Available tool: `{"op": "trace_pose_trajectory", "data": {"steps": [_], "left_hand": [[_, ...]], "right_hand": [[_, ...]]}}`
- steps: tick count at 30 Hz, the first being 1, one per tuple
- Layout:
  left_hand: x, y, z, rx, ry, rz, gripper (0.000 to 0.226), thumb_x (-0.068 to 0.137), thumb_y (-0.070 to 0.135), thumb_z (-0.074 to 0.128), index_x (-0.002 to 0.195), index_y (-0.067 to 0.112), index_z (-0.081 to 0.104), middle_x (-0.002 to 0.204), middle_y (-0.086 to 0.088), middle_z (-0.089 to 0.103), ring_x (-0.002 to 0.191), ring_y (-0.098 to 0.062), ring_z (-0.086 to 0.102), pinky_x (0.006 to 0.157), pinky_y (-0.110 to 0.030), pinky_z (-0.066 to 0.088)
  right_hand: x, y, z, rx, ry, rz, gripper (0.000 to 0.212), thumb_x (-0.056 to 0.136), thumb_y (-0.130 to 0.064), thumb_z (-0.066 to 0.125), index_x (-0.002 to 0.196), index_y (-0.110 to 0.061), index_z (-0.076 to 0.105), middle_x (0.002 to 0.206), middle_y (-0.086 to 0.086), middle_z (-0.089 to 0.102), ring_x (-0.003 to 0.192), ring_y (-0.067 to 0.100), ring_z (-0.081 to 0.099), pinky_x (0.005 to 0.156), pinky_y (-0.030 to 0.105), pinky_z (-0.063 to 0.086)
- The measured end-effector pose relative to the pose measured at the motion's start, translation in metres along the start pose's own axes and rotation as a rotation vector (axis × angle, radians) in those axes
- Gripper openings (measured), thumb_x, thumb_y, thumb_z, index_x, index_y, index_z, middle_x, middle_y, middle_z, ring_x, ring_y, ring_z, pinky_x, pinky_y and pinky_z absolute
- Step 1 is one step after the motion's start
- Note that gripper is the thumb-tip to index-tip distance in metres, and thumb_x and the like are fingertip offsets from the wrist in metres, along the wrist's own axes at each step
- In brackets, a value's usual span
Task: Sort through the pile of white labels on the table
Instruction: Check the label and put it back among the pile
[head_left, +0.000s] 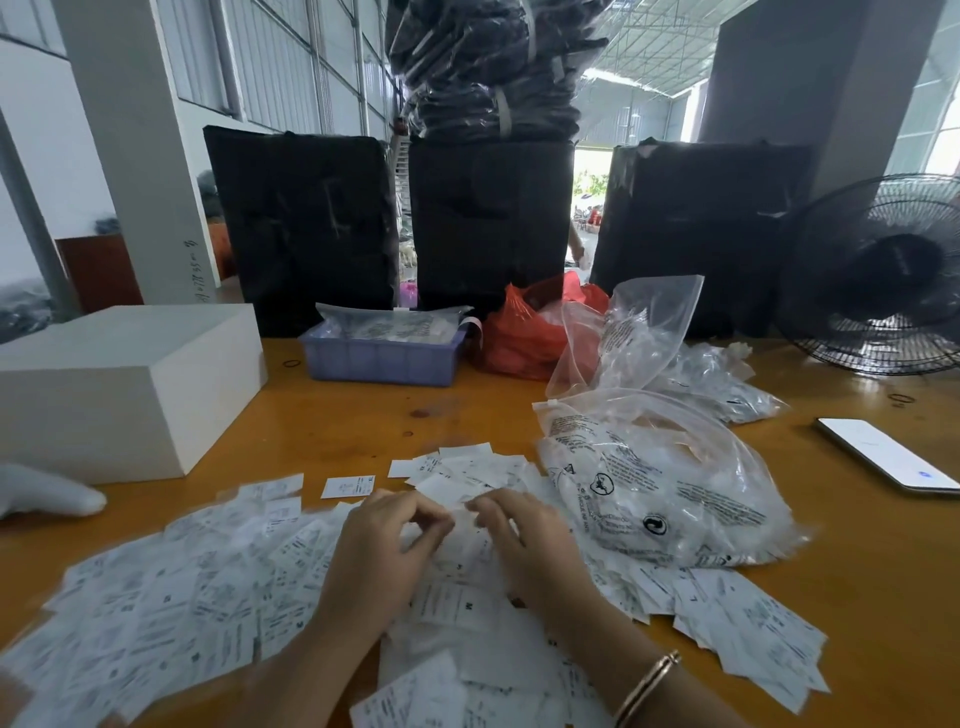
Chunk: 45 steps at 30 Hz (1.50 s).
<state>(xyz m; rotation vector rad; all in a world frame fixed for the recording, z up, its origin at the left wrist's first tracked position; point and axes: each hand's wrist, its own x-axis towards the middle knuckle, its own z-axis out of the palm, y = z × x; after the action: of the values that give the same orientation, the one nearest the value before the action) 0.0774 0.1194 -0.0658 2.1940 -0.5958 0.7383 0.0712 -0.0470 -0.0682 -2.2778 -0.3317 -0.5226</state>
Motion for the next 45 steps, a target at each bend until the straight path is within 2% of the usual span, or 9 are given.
{"op": "trace_pose_trajectory", "data": {"steps": [5, 12, 17, 23, 27, 31, 34, 42, 45], "left_hand": [[0.000, -0.003, 0.000, -0.070, 0.080, -0.156, 0.007, 0.082, 0.021, 0.071, 0.082, 0.026, 0.067, 0.079, 0.025, 0.060, 0.081, 0.006, 0.058, 0.067, -0.008, 0.042], [0.000, -0.004, 0.004, -0.101, 0.077, -0.229, 0.009, 0.087, 0.025, 0.065, 0.090, 0.020, 0.070, 0.080, 0.017, 0.065, 0.081, 0.006, 0.058, 0.067, -0.006, 0.044], [0.001, -0.002, 0.002, -0.215, 0.087, -0.322, 0.013, 0.093, 0.018, 0.057, 0.093, 0.028, 0.065, 0.078, 0.014, 0.068, 0.070, -0.009, 0.065, 0.062, -0.028, 0.058], [0.000, 0.000, 0.004, -0.291, 0.062, -0.368, 0.021, 0.088, 0.007, 0.063, 0.097, 0.025, 0.063, 0.083, 0.010, 0.070, 0.080, 0.008, 0.062, 0.062, -0.005, 0.049], [0.001, -0.002, 0.003, -0.319, 0.066, -0.389, 0.022, 0.086, 0.014, 0.067, 0.101, 0.030, 0.065, 0.081, 0.015, 0.069, 0.080, 0.006, 0.061, 0.062, -0.006, 0.049], [0.002, -0.002, 0.001, -0.344, 0.062, -0.446, 0.021, 0.086, 0.022, 0.068, 0.095, 0.041, 0.065, 0.081, 0.018, 0.068, 0.082, 0.012, 0.058, 0.059, -0.005, 0.047], [0.002, 0.001, 0.001, -0.389, 0.037, -0.460, 0.019, 0.087, 0.019, 0.066, 0.091, 0.038, 0.066, 0.080, 0.020, 0.070, 0.078, 0.008, 0.062, 0.057, -0.008, 0.049], [0.002, 0.008, 0.002, -0.531, 0.014, -0.492, 0.004, 0.087, 0.011, 0.063, 0.089, 0.014, 0.065, 0.082, 0.010, 0.073, 0.071, -0.005, 0.068, 0.058, -0.013, 0.052], [0.002, 0.011, 0.002, -0.569, 0.044, -0.522, 0.002, 0.087, 0.014, 0.063, 0.089, 0.013, 0.064, 0.081, 0.010, 0.073, 0.072, -0.005, 0.069, 0.058, -0.013, 0.052]], "right_hand": [[0.000, 0.010, -0.005, -0.026, 0.130, 0.165, 0.025, 0.100, -0.023, 0.042, 0.111, -0.024, 0.064, 0.109, -0.013, 0.063, 0.094, 0.003, 0.056, 0.081, 0.019, 0.046], [-0.001, 0.012, 0.004, -0.331, -0.094, 0.113, 0.039, 0.092, -0.024, 0.043, 0.128, -0.029, 0.054, 0.132, -0.013, 0.054, 0.124, 0.011, 0.042, 0.103, 0.027, 0.025], [-0.001, 0.010, 0.006, -0.471, -0.162, 0.124, 0.044, 0.092, -0.032, 0.040, 0.134, -0.023, 0.048, 0.131, -0.006, 0.053, 0.122, 0.018, 0.043, 0.104, 0.033, 0.026], [-0.001, 0.011, 0.005, -0.462, -0.133, 0.084, 0.036, 0.098, -0.030, 0.036, 0.126, -0.023, 0.058, 0.121, -0.005, 0.059, 0.113, 0.017, 0.050, 0.098, 0.030, 0.029], [0.001, 0.009, 0.002, -0.304, -0.069, 0.120, 0.032, 0.100, -0.030, 0.037, 0.113, -0.023, 0.066, 0.108, -0.007, 0.067, 0.097, 0.013, 0.059, 0.096, 0.030, 0.040], [-0.001, 0.006, -0.003, -0.007, 0.064, 0.235, 0.021, 0.100, -0.027, 0.041, 0.101, -0.023, 0.061, 0.082, -0.008, 0.062, 0.066, 0.007, 0.055, 0.058, 0.021, 0.046], [-0.002, 0.004, -0.006, 0.230, 0.140, 0.273, 0.015, 0.100, -0.020, 0.043, 0.095, -0.028, 0.054, 0.077, -0.003, 0.061, 0.056, 0.003, 0.059, 0.047, 0.014, 0.043], [-0.006, 0.000, -0.006, 0.329, 0.110, 0.129, 0.035, 0.096, -0.001, 0.046, 0.092, -0.029, 0.067, 0.091, -0.010, 0.064, 0.065, 0.006, 0.066, 0.057, 0.015, 0.049], [-0.006, -0.006, -0.005, 0.347, -0.021, 0.066, 0.022, 0.094, -0.019, 0.051, 0.104, -0.019, 0.070, 0.093, -0.012, 0.062, 0.076, 0.002, 0.063, 0.065, 0.012, 0.047]]}}
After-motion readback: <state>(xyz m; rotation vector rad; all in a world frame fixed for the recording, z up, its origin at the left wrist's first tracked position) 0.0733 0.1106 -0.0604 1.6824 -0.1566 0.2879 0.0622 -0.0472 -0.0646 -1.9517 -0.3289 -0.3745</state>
